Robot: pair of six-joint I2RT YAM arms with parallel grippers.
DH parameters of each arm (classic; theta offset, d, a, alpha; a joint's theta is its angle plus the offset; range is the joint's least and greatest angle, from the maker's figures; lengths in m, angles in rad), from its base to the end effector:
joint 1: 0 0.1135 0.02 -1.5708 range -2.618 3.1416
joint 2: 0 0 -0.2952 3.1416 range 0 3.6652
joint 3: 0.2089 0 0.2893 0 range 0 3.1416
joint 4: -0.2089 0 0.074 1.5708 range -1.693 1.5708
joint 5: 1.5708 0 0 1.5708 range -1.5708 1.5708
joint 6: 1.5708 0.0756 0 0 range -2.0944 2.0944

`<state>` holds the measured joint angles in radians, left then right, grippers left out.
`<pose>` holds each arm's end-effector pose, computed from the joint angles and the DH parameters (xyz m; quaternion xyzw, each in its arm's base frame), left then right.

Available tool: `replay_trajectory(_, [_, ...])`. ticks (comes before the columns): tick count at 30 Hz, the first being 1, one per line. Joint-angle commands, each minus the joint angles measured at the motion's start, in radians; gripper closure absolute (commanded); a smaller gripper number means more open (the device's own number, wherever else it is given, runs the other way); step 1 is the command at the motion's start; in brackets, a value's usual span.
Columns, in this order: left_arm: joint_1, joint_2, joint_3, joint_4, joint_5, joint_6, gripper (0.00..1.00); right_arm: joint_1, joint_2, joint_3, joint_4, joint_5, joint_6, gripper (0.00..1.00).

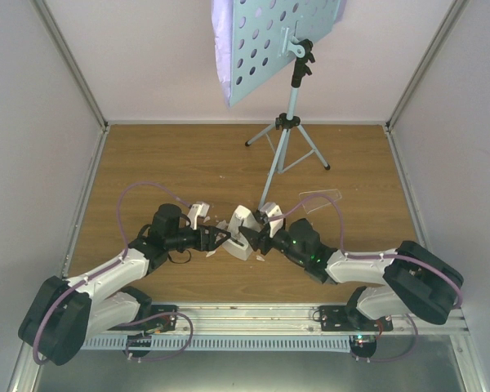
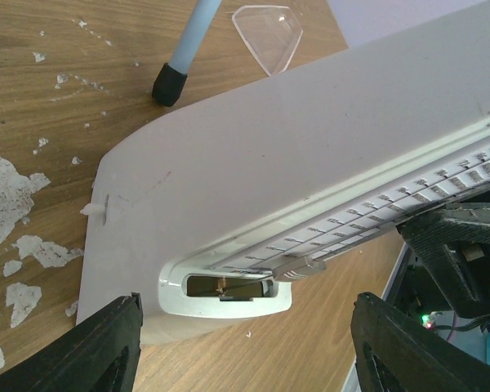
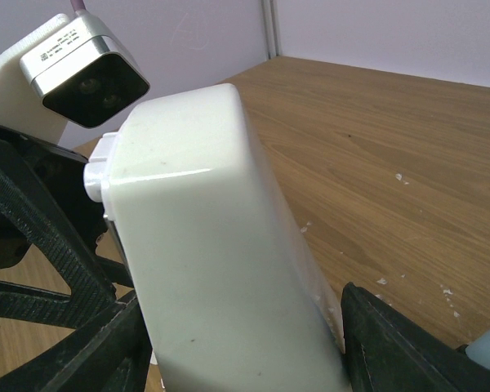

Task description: Pack up the instrument practice props

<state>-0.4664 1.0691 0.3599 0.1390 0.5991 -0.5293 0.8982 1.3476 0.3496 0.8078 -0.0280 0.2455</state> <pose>0.2012 -0.1490 0.1599 0.1151 0.8424 -0.4464 0.2790 0.1886 0.2402 0.1678 -0.2556 0.7274 0.3537 0.5296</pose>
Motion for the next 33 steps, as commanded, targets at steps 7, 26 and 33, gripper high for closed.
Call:
replay_trajectory(7, [-0.005, -0.004, -0.012, 0.047, -0.01, 0.024, 0.29, -0.023, 0.021, 0.05, -0.033, 0.015, 0.039, 0.38])
replay_trajectory(26, [-0.005, 0.014, -0.022, 0.065, -0.014, 0.031, 0.29, -0.033, 0.032, 0.085, -0.073, 0.009, 0.053, 0.35])
replay_trajectory(33, [-0.005, 0.011, -0.027, 0.067, -0.017, 0.038, 0.29, -0.035, 0.037, 0.089, -0.07, 0.007, 0.054, 0.3])
